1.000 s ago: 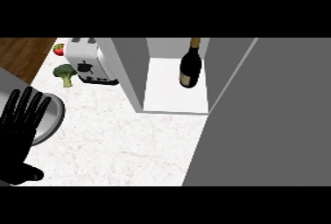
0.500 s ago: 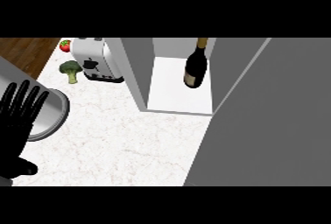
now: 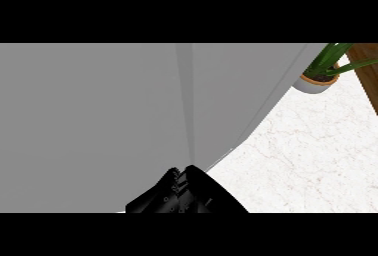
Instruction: Pick up the wine, place it into the cabinet and close the cabinet
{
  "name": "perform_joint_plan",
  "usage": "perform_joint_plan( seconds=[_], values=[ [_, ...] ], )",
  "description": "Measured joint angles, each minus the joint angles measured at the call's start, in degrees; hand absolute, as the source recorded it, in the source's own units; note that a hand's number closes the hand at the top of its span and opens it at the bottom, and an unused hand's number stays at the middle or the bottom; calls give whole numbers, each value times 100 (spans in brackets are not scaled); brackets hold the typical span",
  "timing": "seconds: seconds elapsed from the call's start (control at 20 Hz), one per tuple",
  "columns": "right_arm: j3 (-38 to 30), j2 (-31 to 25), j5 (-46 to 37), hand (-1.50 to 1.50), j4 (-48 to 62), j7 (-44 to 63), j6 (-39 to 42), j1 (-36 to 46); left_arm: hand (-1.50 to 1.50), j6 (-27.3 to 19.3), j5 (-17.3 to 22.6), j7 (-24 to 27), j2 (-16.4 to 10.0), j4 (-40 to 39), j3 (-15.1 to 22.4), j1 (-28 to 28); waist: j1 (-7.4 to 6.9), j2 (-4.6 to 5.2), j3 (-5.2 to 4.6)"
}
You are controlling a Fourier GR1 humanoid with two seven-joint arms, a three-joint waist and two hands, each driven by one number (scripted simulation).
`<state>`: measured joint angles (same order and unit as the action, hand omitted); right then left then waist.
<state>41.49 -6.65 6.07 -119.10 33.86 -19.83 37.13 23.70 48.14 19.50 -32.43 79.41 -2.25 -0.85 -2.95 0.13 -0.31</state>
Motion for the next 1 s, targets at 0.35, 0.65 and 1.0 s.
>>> perform_joint_plan(
  seconds=[0.35, 0.65, 1.0],
  values=[
    [-724, 538, 704, 150, 1951, -137, -301, 1806, -150, 154, -27, -15, -4, -126, -155, -11, 90, 1, 26],
    [-1156, 637, 1271, 150, 2967, -697, -141, 2077, -150, 421, -33, -39, 7, -92, -303, 132, 167, -5, 34],
    [-1462, 661, 1525, 150, 3836, -1314, 62, 1933, -150, 473, -311, 132, 161, -196, -444, 103, 200, -28, 65]
  ],
)
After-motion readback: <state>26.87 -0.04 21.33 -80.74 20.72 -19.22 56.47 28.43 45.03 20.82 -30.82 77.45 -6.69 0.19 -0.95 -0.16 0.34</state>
